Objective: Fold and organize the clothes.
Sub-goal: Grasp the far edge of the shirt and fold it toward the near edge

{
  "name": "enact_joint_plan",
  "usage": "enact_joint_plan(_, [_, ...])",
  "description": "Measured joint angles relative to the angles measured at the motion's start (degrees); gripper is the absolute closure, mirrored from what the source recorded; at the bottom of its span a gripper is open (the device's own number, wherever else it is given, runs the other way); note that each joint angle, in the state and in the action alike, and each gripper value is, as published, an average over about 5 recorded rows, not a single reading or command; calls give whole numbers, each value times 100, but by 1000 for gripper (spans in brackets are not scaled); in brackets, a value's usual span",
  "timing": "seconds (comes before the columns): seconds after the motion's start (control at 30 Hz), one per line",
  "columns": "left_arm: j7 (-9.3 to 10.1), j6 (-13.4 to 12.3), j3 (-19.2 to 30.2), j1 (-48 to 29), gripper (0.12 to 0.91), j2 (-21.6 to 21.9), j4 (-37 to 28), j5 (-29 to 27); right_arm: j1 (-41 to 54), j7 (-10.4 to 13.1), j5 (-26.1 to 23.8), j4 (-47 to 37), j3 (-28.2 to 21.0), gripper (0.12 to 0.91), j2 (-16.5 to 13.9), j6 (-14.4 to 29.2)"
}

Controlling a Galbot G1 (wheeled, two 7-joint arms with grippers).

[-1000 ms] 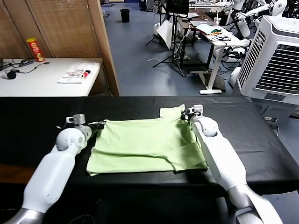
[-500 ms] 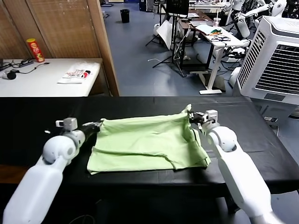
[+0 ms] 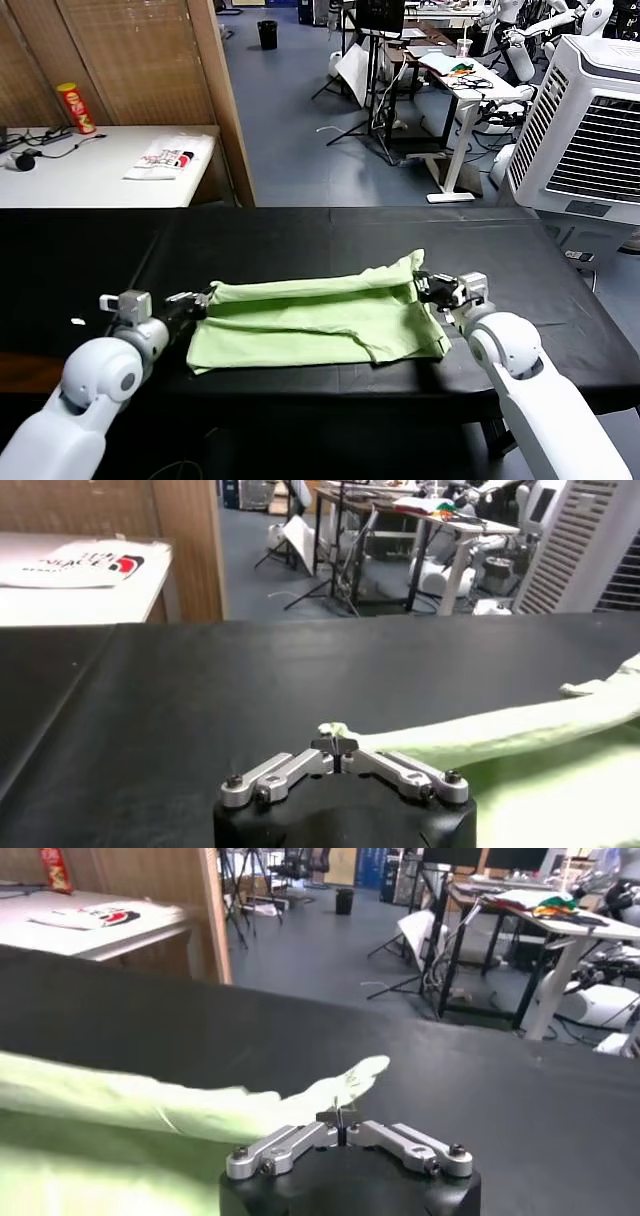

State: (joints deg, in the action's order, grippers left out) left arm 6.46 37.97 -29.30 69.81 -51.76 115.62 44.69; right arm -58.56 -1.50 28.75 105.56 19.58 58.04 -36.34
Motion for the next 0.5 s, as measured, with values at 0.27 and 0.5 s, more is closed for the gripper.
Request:
enact_joint_plan(0.27, [-5, -29, -250, 465, 903, 12, 159, -36, -322, 6, 41, 188, 80, 903, -89, -114])
enact_joint_plan(0.5, [-7, -36, -404, 796, 903, 68, 307, -104, -563, -2, 41, 340, 99, 903, -99, -157])
